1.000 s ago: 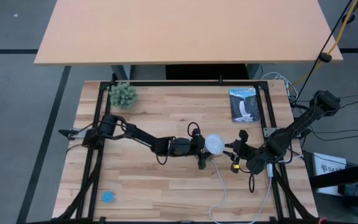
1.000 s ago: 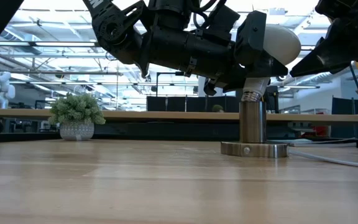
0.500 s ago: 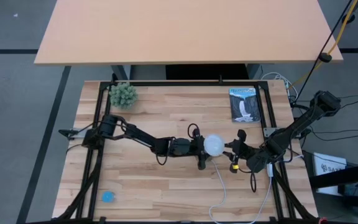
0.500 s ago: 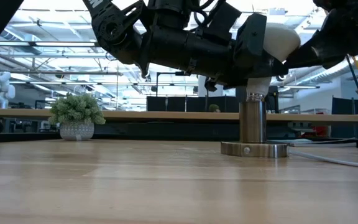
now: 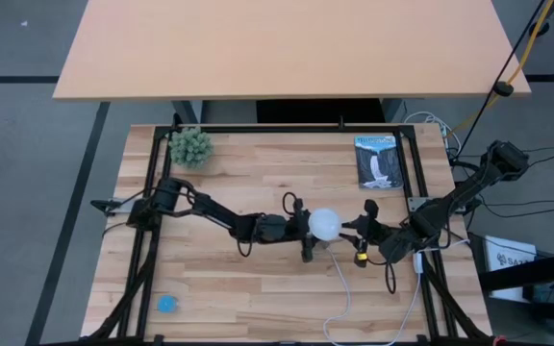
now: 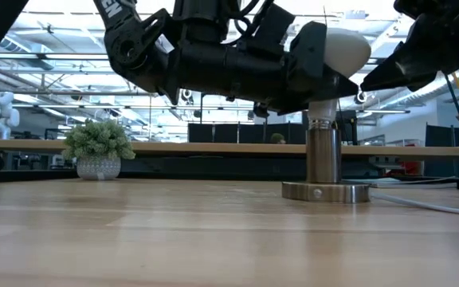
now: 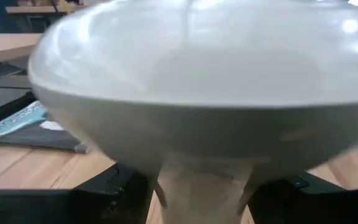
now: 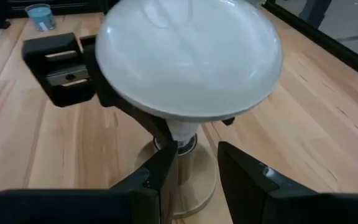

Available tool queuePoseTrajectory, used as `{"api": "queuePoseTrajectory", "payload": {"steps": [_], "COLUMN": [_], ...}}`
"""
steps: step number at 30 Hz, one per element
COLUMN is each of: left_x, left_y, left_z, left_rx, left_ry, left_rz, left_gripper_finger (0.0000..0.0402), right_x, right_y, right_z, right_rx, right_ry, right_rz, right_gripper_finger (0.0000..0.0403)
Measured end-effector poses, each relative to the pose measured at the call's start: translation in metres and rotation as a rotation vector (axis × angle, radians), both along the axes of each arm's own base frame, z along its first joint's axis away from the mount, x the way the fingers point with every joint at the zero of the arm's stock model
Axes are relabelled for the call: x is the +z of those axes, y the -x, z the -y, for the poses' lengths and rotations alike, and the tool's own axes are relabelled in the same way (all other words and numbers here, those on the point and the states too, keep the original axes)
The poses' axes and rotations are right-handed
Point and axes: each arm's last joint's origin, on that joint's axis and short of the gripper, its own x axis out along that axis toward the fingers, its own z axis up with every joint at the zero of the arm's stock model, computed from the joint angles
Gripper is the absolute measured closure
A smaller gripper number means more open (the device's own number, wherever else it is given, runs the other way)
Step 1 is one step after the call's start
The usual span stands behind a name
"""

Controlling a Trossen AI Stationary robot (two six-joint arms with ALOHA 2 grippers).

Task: Screw lightbulb
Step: Insert the lightbulb into the lamp

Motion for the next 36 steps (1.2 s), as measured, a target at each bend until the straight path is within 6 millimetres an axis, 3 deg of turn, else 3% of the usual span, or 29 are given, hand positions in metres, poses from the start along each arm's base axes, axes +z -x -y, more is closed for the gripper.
{"api": "queuePoseTrajectory", "payload": {"steps": [13, 19, 36], "left_x": [-0.002, -0.015, -0.014], "left_y": [0.002, 0.001, 0.001], "left_z": [0.006, 0.010, 0.009], "left_rx": [-0.012, -0.014, 0.000], "left_ry": [0.021, 0.037, 0.125], "left_rz": [-0.006, -0.016, 0.006], "left_gripper_finger": [0.0188, 0.0188, 0.0188], "right_x": [0.003, 0.002, 0.002], "right_y": [-0.005, -0.006, -0.006], "right_z": [0.004, 0.006, 0.006], "right_rx": [0.003, 0.016, 0.019], "right_ry": [0.016, -0.006, -0.003], "right_rz": [0.017, 0.004, 0.001], "right_gripper_finger": [0.0296, 0.0296, 0.0296]}}
